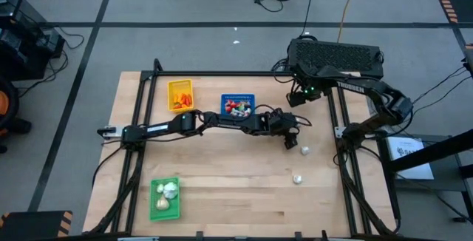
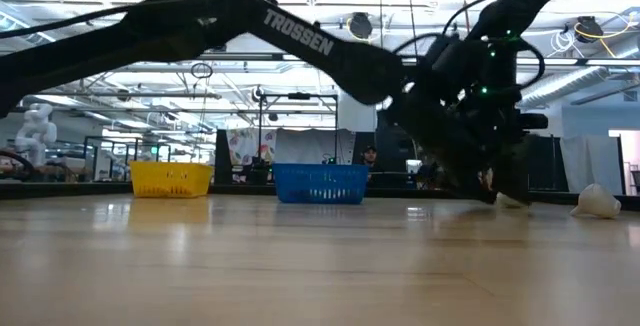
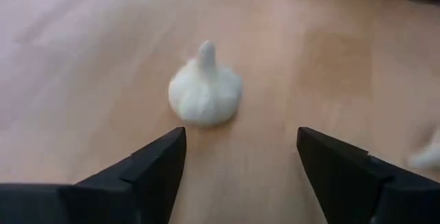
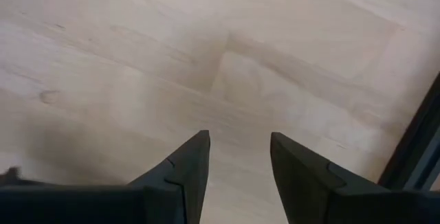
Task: Sort produce into baskets
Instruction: Put the garlic into the green bin
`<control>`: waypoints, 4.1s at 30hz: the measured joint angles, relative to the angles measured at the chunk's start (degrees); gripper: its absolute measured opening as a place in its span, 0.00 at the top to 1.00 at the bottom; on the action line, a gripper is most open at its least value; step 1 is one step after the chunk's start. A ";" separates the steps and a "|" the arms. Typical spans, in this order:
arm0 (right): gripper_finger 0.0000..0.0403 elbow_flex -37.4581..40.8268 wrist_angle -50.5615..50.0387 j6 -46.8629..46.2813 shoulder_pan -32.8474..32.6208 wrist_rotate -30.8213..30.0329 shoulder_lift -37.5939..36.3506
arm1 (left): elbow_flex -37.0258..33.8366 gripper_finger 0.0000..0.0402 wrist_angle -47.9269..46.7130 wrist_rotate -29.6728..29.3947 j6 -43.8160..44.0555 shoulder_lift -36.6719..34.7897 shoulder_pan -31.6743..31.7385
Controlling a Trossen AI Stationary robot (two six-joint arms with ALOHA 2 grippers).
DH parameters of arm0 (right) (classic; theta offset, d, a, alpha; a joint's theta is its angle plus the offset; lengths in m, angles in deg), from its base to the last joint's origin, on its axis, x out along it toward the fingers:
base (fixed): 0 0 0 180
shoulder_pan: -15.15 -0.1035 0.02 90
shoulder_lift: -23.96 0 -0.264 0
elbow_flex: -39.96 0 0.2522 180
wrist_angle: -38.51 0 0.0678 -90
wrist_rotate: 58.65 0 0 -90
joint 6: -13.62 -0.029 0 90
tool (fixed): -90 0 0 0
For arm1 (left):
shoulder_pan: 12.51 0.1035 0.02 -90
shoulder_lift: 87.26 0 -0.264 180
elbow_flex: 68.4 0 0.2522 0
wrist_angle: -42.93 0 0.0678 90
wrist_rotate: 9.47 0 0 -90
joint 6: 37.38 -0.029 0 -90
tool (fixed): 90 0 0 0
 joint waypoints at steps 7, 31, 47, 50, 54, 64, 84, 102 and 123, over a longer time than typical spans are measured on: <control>0.64 0.00 0.03 3.23 0.02 -0.05 0.02 | -0.04 0.29 4.19 -4.06 0.41 1.53 0.06; 0.64 -0.19 4.41 6.23 0.49 0.37 -0.02 | 0.05 0.29 17.58 -5.48 3.43 5.69 0.96; 0.64 -0.74 6.03 7.69 0.55 0.39 -0.02 | -0.06 0.49 18.51 -4.93 1.99 5.79 2.06; 0.64 -0.74 6.07 7.76 0.55 0.39 -0.02 | -0.06 0.56 17.96 -4.65 1.49 5.79 2.06; 0.64 -0.74 6.05 8.13 0.55 0.37 -0.02 | -0.06 0.62 17.45 -3.77 1.44 5.79 2.06; 0.64 -0.76 3.94 9.79 0.52 -1.34 -4.77 | 0.01 0.64 1.02 6.14 -5.12 0.74 2.39; 0.64 -0.76 -1.87 1.43 -4.03 -4.70 -25.06 | 0.03 0.64 -61.28 3.51 -11.70 -29.66 -13.00; 0.64 8.84 14.82 -6.08 -26.02 -13.36 -25.40 | -21.75 0.64 -77.17 2.38 26.02 -51.28 -46.95; 0.64 13.35 43.41 -0.73 -41.40 -14.89 -24.52 | -50.29 0.59 -59.93 12.49 38.90 -55.26 -52.67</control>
